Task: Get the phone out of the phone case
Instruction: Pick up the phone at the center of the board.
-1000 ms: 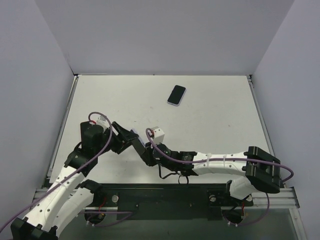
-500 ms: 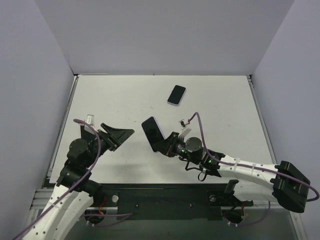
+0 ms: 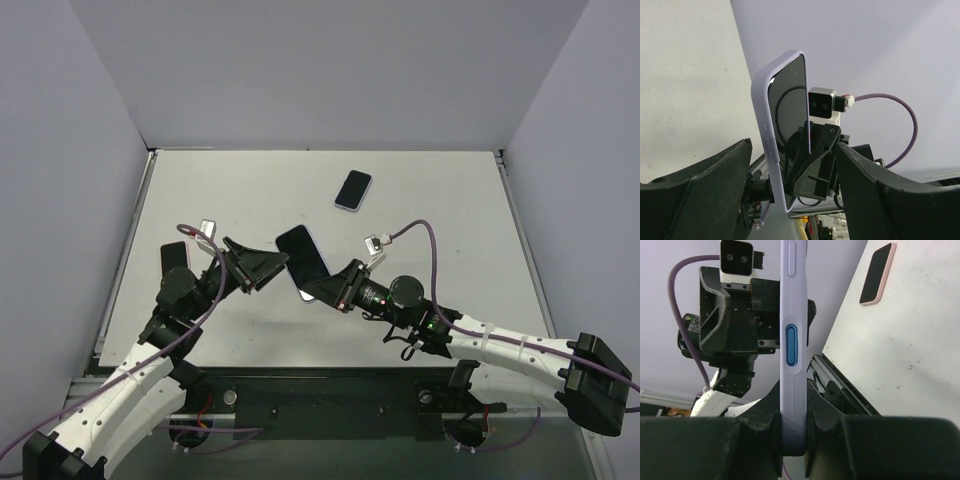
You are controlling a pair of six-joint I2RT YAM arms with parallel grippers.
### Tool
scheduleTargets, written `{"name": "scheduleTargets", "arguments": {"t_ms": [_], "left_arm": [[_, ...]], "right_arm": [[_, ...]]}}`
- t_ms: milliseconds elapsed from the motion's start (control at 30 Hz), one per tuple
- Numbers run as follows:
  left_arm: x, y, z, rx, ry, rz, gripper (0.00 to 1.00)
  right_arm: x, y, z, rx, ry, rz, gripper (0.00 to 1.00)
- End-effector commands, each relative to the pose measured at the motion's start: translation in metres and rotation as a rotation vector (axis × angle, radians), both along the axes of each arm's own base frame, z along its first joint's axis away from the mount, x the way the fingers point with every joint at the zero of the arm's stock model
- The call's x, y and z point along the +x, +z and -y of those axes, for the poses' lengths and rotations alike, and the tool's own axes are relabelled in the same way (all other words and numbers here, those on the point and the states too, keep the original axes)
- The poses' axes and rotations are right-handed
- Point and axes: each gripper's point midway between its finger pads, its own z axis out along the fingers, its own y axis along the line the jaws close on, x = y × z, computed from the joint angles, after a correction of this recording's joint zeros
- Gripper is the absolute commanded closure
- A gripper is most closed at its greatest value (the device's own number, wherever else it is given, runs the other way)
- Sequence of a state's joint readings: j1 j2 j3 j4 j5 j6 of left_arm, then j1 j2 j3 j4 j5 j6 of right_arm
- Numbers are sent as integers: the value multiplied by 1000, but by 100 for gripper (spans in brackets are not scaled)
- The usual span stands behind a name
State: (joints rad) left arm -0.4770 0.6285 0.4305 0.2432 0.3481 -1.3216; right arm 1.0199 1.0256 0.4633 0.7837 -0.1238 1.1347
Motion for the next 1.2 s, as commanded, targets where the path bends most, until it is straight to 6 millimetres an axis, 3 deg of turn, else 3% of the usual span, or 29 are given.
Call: {"name": "scheduleTargets", "arguments": {"t_ms": [0,333,467,533,767,933,1167], "left_arm": [[-8,36,14,-120,-59,109,24],[3,57,22,-148,-45,147,38],[7,65,24,-170,-43,160,54],[11,65,23,-182,-23,155,57],[16,85,27,-220,-31,209,58],[17,90,28,-256,-32,208,68],[11,96,32,-281,-55,229,69]], "right_arm": [[-6,69,2,242,28,92,100],[-12,68,2,267,32,89,100],[-14,70,2,273,30,94,100],[-14,70,2,273,23,94,100],[-18,78,-2,285,39,98,100],[-18,79,0,282,29,101,100],[-20,85,0,297,40,101,100]]}}
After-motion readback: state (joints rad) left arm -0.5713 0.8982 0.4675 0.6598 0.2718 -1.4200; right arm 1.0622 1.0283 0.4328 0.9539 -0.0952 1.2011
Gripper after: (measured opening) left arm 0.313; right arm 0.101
